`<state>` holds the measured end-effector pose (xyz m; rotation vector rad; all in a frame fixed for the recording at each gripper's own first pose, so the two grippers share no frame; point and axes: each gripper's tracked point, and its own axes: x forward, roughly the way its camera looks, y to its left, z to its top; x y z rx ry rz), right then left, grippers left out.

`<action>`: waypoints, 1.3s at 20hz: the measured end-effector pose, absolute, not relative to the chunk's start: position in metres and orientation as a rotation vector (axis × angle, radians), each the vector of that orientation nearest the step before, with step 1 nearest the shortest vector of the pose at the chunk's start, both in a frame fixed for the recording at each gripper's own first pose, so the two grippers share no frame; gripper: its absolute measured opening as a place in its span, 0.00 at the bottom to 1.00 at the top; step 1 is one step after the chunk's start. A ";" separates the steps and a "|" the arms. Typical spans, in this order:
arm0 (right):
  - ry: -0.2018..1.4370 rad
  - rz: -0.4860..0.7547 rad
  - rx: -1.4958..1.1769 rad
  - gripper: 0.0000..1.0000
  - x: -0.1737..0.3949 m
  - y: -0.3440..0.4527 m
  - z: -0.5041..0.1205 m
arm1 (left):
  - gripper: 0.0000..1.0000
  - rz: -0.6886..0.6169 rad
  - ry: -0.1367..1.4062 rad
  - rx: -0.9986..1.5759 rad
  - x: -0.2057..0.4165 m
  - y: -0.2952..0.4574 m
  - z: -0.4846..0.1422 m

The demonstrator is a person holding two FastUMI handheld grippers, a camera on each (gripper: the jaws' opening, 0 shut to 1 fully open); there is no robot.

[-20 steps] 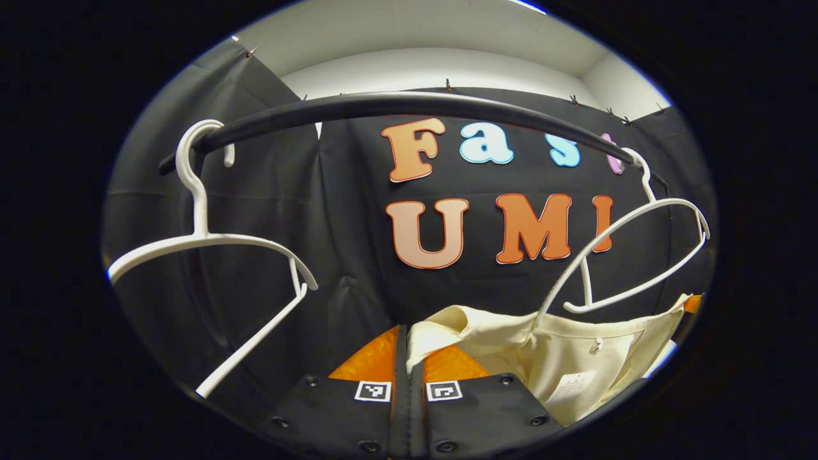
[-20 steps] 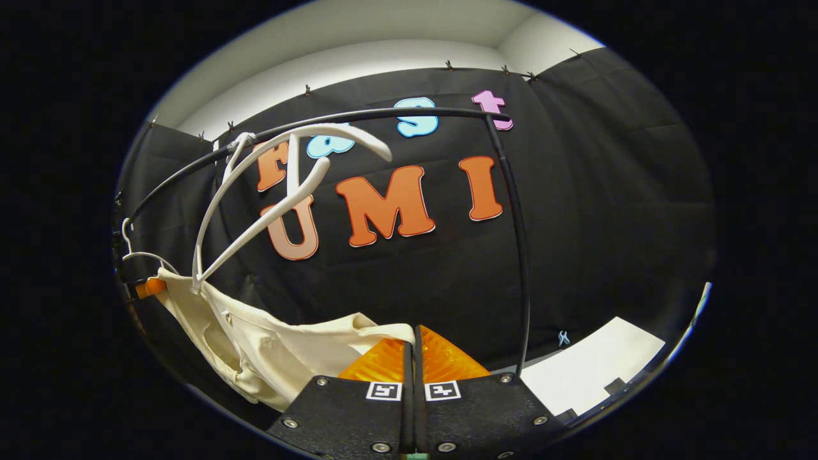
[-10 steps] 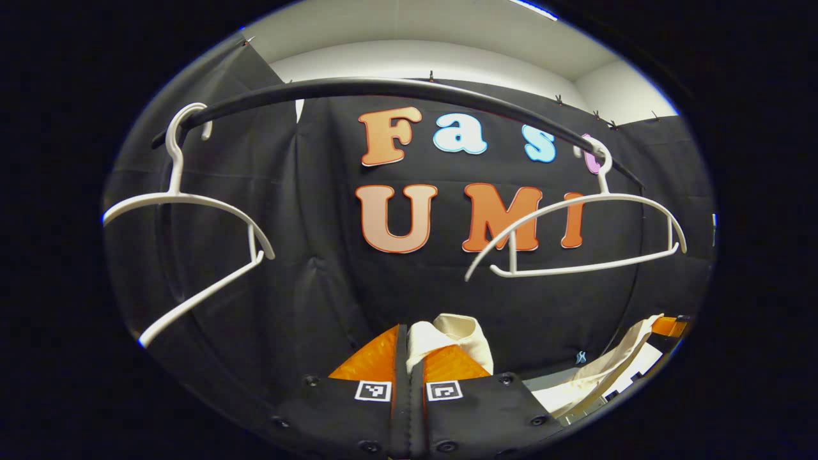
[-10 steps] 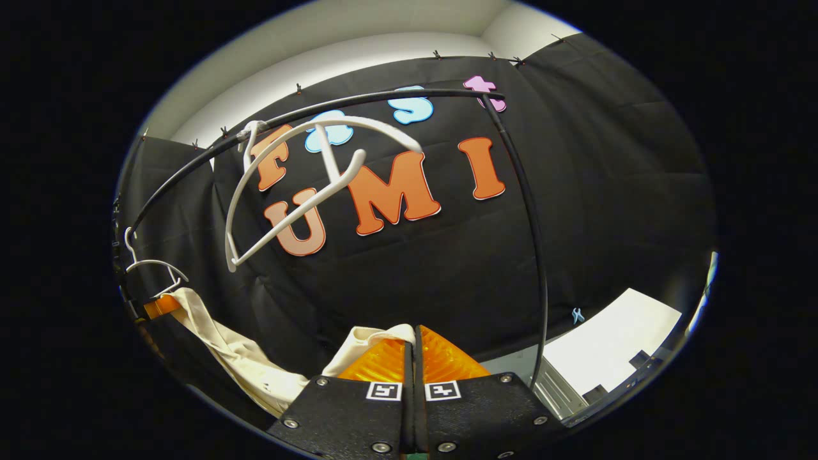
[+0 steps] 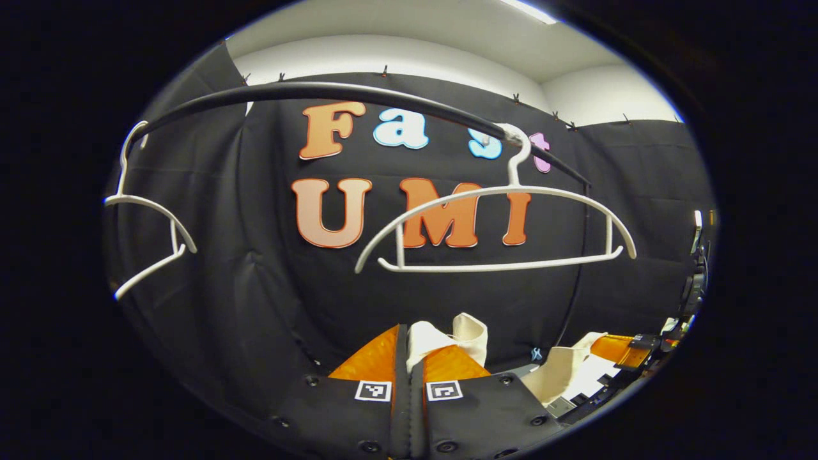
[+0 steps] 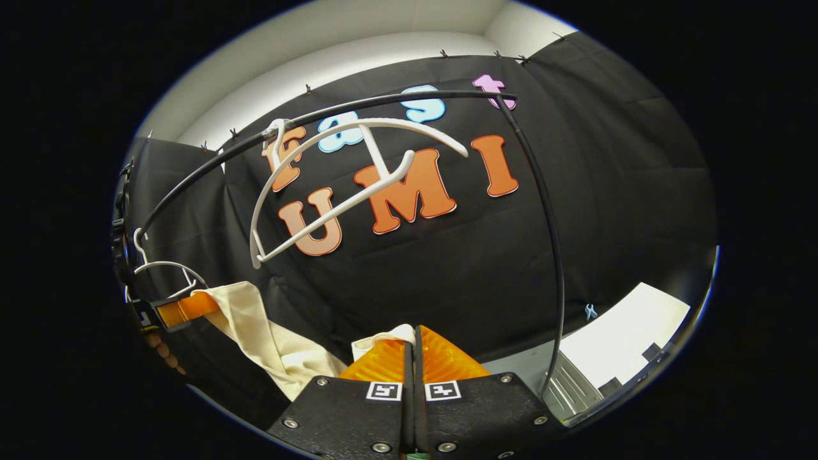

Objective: Grasp the clothes on the hanger with both hands and then place them into the laundry hamper below.

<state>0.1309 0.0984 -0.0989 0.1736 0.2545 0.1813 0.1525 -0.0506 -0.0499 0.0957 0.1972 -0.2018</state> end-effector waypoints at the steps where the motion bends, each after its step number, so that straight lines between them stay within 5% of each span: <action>1: 0.260 0.182 0.183 0.00 0.129 0.099 -0.104 | 0.06 -0.222 0.212 0.085 0.151 -0.061 -0.057; 9: 0.369 0.161 0.182 0.00 0.136 0.102 -0.171 | 0.06 -0.293 0.412 0.060 0.157 -0.099 -0.143; 26: 0.663 0.018 0.022 0.00 0.149 0.073 -0.344 | 0.07 -0.220 0.913 0.175 0.142 -0.108 -0.380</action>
